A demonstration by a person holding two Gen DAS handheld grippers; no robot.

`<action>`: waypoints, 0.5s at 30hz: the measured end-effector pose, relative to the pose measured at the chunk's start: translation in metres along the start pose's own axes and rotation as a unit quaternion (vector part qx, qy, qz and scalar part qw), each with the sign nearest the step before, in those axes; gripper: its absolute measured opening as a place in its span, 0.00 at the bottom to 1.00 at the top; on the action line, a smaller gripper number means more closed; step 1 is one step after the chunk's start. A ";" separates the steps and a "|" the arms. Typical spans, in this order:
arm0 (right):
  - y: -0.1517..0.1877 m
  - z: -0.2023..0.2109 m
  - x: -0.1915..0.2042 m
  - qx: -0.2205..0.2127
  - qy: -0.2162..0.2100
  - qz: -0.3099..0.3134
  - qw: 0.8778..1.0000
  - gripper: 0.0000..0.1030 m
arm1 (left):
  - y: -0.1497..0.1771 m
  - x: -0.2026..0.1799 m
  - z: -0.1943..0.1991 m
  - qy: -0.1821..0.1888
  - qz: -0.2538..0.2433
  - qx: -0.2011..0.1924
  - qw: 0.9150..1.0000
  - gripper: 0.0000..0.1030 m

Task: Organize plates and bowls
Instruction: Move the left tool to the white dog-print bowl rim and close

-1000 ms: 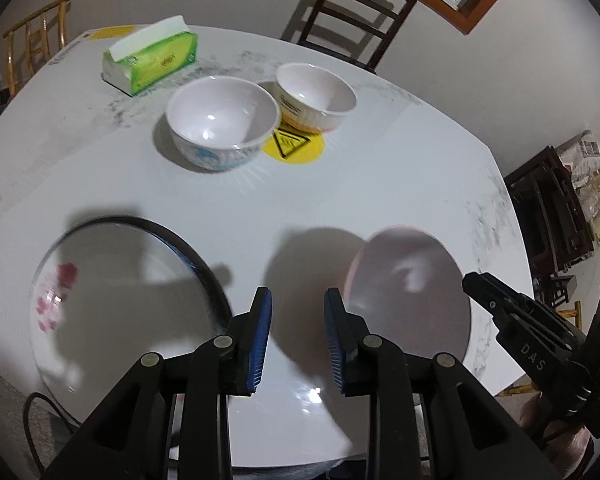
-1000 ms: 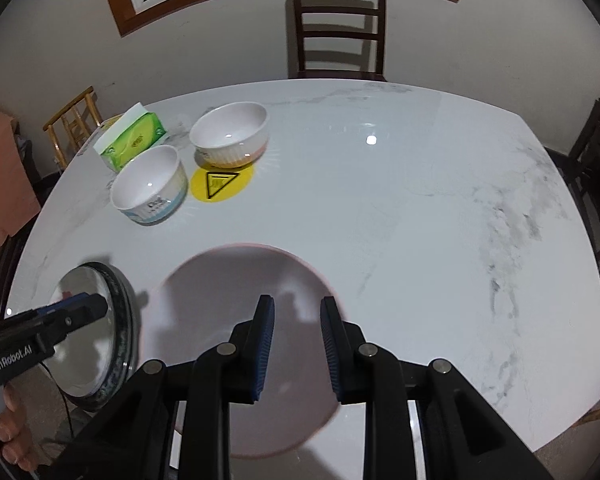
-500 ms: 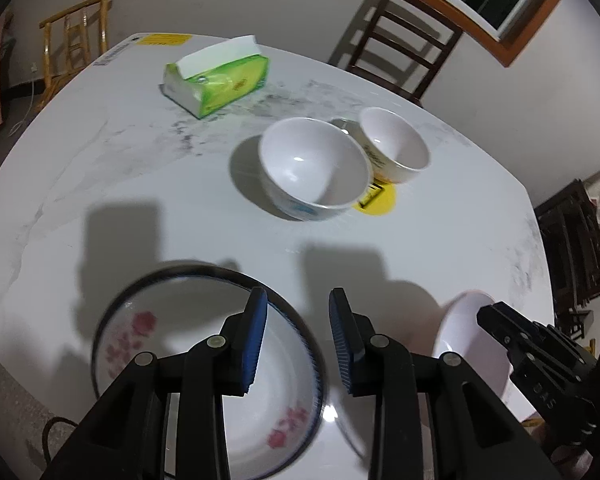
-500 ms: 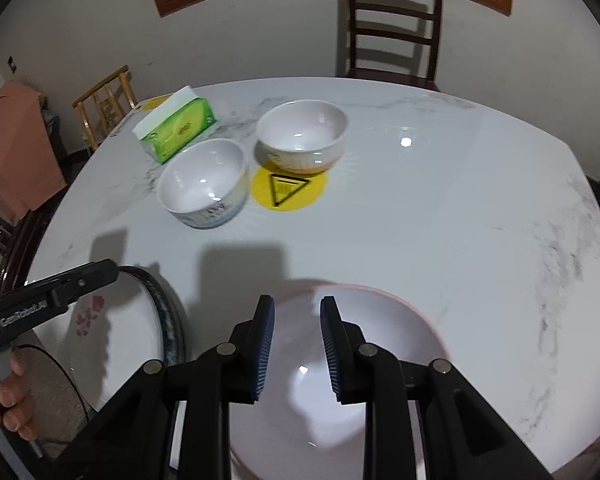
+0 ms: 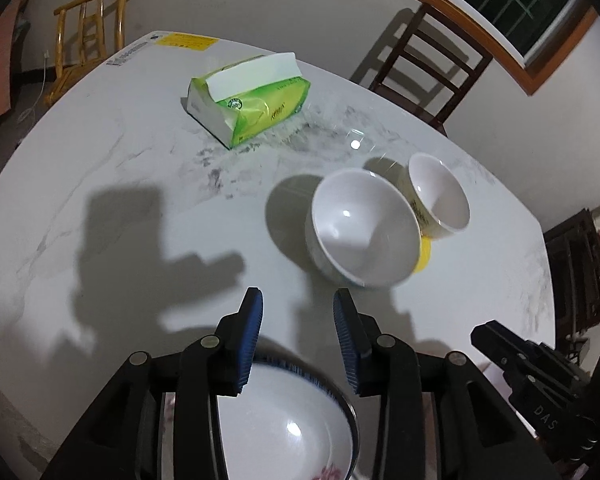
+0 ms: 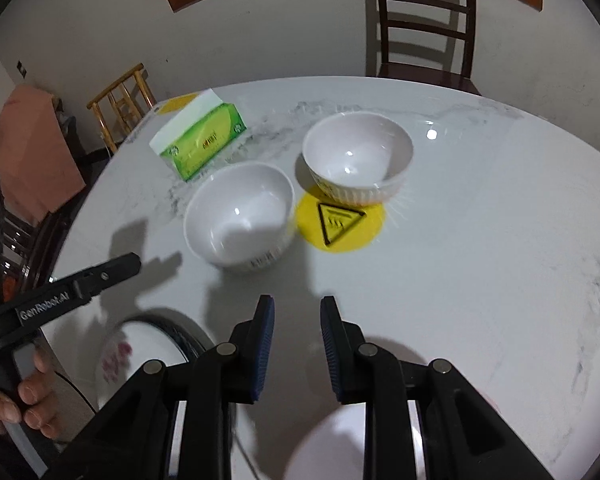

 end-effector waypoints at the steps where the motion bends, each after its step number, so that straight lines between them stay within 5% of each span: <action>1: -0.006 -0.004 0.000 0.002 -0.002 -0.004 1.000 0.24 | -0.005 0.000 -0.003 0.003 0.002 0.002 1.000 0.32; 15: -0.048 -0.066 -0.015 0.036 0.004 -0.051 0.998 0.24 | -0.043 -0.017 -0.046 0.010 0.009 0.033 0.999 0.32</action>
Point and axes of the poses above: each gripper's, at about its wrist camera, not at the fingertips, and z roughly against the way its jaws point, x to its left, y to its underside, the point moved 4 cm from there along -z, roughly the way its jaws point, and after that the axes turned 15 degrees about -y, right-handed, at the moved point
